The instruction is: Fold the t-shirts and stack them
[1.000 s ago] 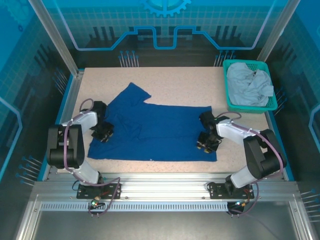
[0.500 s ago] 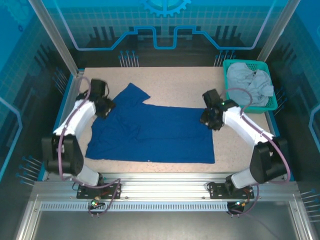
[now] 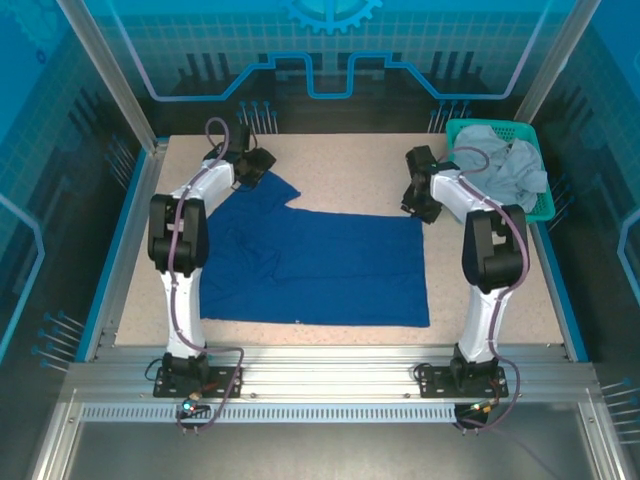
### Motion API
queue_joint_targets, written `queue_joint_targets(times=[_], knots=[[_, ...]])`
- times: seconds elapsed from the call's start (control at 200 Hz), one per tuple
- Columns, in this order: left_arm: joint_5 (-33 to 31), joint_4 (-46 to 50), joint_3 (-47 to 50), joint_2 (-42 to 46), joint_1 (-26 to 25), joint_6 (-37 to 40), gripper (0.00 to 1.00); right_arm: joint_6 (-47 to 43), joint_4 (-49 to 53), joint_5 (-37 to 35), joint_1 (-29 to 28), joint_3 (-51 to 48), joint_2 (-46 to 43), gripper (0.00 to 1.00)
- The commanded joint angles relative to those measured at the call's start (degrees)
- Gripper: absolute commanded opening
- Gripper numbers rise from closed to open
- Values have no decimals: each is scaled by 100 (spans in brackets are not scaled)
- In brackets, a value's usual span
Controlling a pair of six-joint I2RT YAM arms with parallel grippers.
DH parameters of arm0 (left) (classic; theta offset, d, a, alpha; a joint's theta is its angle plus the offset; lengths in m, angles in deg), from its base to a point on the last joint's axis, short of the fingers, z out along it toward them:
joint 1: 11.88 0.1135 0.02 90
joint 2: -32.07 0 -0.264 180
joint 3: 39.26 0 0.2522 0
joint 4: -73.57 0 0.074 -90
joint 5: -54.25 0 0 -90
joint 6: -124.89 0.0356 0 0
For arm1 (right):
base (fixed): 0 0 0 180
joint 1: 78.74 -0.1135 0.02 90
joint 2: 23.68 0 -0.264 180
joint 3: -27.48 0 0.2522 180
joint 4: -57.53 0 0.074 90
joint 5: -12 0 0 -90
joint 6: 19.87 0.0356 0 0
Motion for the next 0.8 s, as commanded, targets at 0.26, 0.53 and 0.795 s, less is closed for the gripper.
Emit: queue_joint_targets(times=[0.26, 0.53, 0.795], knots=[[-30, -386, -1840, -1314, 106, 570, 58, 74, 584, 14, 184, 410, 722, 38], [-754, 1066, -3457, -2212, 111, 625, 56, -87, 634, 217, 154, 401, 758, 16], [-1276, 2297, -3971, -2434, 128, 630, 57, -155, 672, 206, 107, 390, 728, 6]])
